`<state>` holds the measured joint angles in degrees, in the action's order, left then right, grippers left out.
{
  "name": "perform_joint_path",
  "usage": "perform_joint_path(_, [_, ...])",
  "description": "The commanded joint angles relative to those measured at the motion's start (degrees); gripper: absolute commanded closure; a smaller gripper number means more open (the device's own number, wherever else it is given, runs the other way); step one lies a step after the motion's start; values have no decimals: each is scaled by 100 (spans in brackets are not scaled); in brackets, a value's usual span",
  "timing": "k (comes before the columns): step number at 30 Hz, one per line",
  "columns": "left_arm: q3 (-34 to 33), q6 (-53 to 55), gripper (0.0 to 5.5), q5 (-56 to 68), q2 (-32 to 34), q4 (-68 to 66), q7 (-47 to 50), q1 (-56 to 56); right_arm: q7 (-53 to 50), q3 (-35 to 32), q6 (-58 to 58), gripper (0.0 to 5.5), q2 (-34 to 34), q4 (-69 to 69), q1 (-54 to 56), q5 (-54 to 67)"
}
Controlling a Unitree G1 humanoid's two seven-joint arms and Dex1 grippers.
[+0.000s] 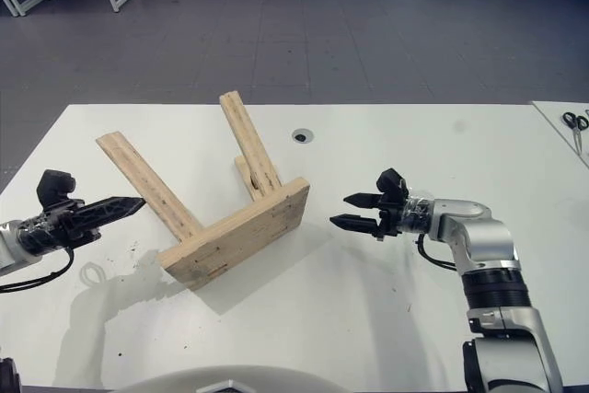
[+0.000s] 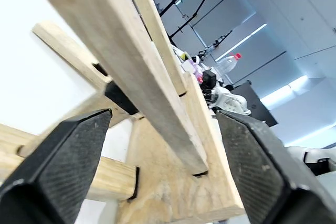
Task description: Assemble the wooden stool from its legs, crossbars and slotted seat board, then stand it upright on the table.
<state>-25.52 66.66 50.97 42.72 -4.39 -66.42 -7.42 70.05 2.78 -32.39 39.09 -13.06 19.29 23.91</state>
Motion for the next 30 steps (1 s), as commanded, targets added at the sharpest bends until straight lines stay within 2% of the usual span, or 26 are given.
perform_joint_path(1, [74,-415,182,-159,184,-195,-126,58,-8,279,374,121,-140,-161,244,-321])
perform_joint_path(9, [816,-1995,182,-958,821,1143,-1102,1508,183,813,1139,121,-803,-1183,1026,-823])
perform_joint_path(14, [1238,-2747,182,-1395,487,1859,-633,1599,339,931,1474,121,-1089,-1238,1160,-904])
perform_joint_path(19, [1756,-3262,182,-1838,478,2315,-422,1908,607,1153,1590,121,-1254,-833,1250,-890])
perform_joint_path(22, [1920,-3381,182,-1942,575,2405,-466,2007,741,1240,1614,121,-1212,-665,1237,-909])
perform_joint_path(30, [2204,-3760,182,-2278,250,1984,23,1509,1066,1206,1367,121,-819,131,727,-751])
